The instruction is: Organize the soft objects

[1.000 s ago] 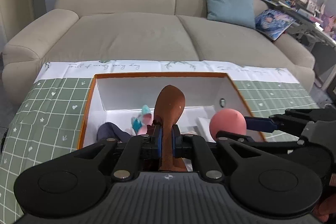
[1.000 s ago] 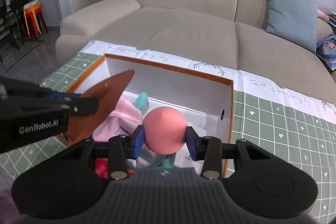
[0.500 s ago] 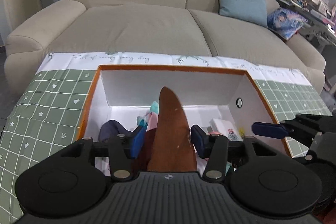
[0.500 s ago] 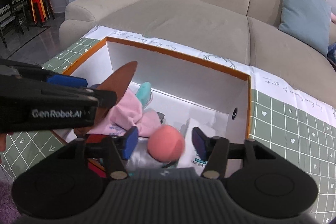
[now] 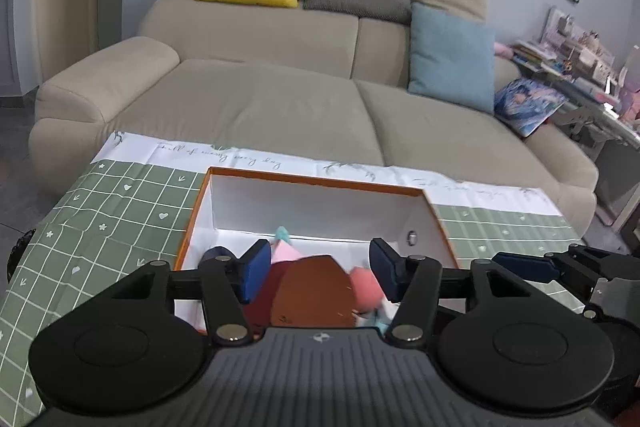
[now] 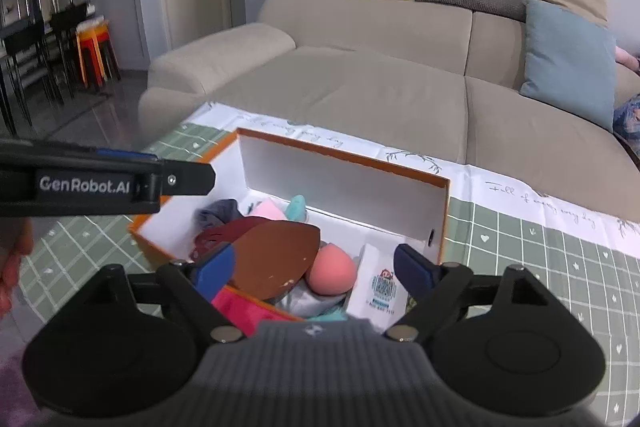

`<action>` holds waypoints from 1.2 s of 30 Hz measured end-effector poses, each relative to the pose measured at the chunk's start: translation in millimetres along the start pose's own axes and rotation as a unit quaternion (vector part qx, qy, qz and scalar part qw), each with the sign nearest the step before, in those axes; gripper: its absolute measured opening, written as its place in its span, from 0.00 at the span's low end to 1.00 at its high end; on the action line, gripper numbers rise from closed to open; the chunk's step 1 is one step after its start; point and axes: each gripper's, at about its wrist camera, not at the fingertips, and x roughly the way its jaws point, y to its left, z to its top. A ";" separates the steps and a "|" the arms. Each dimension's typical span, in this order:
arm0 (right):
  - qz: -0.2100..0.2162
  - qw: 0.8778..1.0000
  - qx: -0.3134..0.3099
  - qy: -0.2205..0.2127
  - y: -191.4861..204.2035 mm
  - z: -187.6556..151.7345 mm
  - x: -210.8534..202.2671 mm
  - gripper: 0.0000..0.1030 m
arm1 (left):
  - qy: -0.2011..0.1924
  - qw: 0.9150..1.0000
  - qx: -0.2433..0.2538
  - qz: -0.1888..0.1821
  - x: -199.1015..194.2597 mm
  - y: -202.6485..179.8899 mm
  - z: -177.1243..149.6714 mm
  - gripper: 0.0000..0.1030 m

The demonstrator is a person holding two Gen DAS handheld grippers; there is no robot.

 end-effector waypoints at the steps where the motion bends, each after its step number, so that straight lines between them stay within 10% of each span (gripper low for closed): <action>1: 0.002 1.000 0.004 -0.003 -0.5 -1.7 -8.5 0.83 | -0.003 1.000 0.001 -0.003 -6.0 -3.2 -1.4 0.64; 31: -0.090 0.993 0.064 0.028 -30.4 -117.7 -196.7 0.97 | 0.002 0.998 0.055 -0.012 -132.3 -105.4 -102.0 0.65; 36: -0.106 0.989 0.091 0.045 -35.7 -127.0 -194.5 0.97 | 0.024 0.998 0.061 -0.024 -131.0 -111.2 -112.8 0.82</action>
